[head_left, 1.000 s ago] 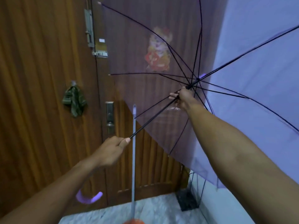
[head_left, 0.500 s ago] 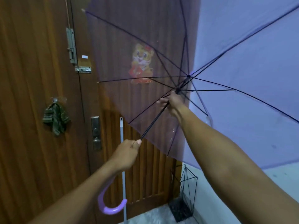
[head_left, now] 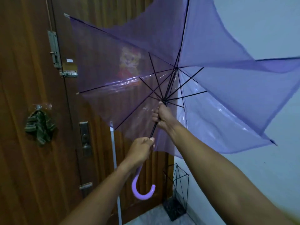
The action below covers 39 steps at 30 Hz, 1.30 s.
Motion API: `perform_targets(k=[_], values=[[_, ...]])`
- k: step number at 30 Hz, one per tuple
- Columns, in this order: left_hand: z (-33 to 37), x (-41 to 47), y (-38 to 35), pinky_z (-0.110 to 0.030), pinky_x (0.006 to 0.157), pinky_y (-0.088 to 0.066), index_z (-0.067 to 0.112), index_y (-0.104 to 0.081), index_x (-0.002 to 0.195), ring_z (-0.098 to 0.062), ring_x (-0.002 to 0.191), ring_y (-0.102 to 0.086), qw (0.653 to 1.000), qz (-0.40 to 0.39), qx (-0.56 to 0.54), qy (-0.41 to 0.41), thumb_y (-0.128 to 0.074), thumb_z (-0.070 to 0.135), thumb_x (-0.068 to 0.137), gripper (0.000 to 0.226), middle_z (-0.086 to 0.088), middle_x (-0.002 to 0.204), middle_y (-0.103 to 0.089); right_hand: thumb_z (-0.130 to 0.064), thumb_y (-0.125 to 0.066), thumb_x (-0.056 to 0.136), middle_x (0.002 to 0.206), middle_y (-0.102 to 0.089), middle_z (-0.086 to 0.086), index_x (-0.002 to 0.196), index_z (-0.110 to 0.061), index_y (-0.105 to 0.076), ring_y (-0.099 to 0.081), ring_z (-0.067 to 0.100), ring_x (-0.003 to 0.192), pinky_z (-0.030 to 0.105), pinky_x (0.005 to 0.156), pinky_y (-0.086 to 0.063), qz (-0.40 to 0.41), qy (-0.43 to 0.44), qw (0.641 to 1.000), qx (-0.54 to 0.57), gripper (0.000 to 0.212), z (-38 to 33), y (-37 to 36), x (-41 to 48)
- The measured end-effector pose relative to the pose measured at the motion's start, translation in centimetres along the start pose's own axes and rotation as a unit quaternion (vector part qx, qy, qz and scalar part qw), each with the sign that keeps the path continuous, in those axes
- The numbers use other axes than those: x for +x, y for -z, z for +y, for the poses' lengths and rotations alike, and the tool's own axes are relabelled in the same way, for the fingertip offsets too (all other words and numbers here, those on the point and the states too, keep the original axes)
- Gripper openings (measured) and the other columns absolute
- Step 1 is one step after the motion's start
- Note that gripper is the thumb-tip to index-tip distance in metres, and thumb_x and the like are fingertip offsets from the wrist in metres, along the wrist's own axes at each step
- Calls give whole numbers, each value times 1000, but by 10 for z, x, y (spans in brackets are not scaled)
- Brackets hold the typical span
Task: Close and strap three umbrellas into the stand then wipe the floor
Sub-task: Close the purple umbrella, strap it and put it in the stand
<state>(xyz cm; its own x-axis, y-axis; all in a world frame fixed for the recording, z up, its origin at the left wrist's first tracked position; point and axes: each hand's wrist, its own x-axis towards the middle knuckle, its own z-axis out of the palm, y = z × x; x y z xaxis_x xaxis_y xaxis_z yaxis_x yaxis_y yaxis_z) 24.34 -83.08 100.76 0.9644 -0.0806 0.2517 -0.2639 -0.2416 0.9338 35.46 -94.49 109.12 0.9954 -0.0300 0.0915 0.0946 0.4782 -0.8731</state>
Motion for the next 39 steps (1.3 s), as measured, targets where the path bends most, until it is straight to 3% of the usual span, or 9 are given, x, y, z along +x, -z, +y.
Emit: perform_targets(k=[4, 8, 12, 16, 22, 26, 31, 35, 39], values=[[-21, -25, 6, -24, 40, -37, 13, -60, 64, -14, 36, -43, 994, -81, -61, 25, -42, 38, 105, 51, 0, 45, -47, -23, -27, 111, 38, -21, -9, 71, -23, -27, -17, 4, 27, 12, 29, -12, 22, 5, 1000, -8, 40, -18, 5, -3], [-22, -31, 2, -23, 45, -19, 21, -43, 53, -13, 38, -27, 998, -34, -54, 11, -36, 38, 106, 56, 6, 40, -32, -14, -22, 108, 41, -22, -9, 74, -28, -32, -18, 5, 29, 14, 29, -14, 44, -5, 999, -24, 39, -24, 4, -5], [-16, -26, -5, -27, 49, -17, 18, -38, 57, -12, 41, -25, 996, -34, -77, 15, -37, 34, 106, 52, 5, 43, -29, -12, -19, 107, 40, -24, -9, 79, -29, -37, -20, 5, 30, 15, 29, -17, 51, -4, 998, -25, 38, -25, 6, -9], [2, -1, -14, -17, 41, -17, 16, -35, 60, -12, 30, -23, 984, -35, -158, 69, -35, 30, 107, 49, 2, 36, -26, -22, -34, 111, 40, -34, -2, 68, -16, -39, -33, 8, 27, 17, 32, -41, 30, -56, 998, 8, 43, 2, 7, -17], [-11, 45, -38, -12, 35, -17, 13, -45, 58, -9, 27, -23, 985, -8, -155, 68, -45, 33, 104, 50, -1, 39, -29, -22, -26, 110, 38, -22, -8, 65, -23, -27, -17, 4, 25, 12, 28, -8, -18, -75, 995, 60, 45, 0, 30, 19], [-14, 72, -64, -17, 35, -24, 9, -52, 60, -9, 30, -29, 974, -34, -203, 98, -44, 34, 104, 51, 1, 40, -36, -23, -27, 109, 37, -21, -9, 67, -23, -27, -16, 3, 24, 13, 24, -10, 1, -51, 998, 39, 42, -14, 48, 61], [-11, 107, -106, -10, 40, -24, 17, -30, 60, -8, 31, -14, 962, 33, -245, 115, -45, 39, 103, 51, 4, 44, -21, -28, -29, 110, 37, -23, -7, 69, -22, -29, -17, 5, 25, 12, 26, -14, -8, -76, 996, 39, 42, -31, 78, 110], [-9, 140, -123, -29, 52, -51, 17, -34, 57, -10, 34, -19, 954, 77, -244, 159, -53, 42, 100, 54, 6, 43, -25, -37, -31, 110, 36, -45, -3, 69, -18, -36, -50, 15, 30, 26, 45, -42, -5, -59, 998, -3, 45, -29, 94, 128], [-12, 160, -134, -25, 48, -49, 16, -36, 55, -11, 36, -22, 958, 112, -213, 154, -51, 42, 101, 55, 3, 45, -26, -42, -28, 110, 45, -62, -1, 75, -19, -40, -68, 19, 45, 28, 54, -37, -39, -94, 994, -27, 43, -6, 111, 132]])
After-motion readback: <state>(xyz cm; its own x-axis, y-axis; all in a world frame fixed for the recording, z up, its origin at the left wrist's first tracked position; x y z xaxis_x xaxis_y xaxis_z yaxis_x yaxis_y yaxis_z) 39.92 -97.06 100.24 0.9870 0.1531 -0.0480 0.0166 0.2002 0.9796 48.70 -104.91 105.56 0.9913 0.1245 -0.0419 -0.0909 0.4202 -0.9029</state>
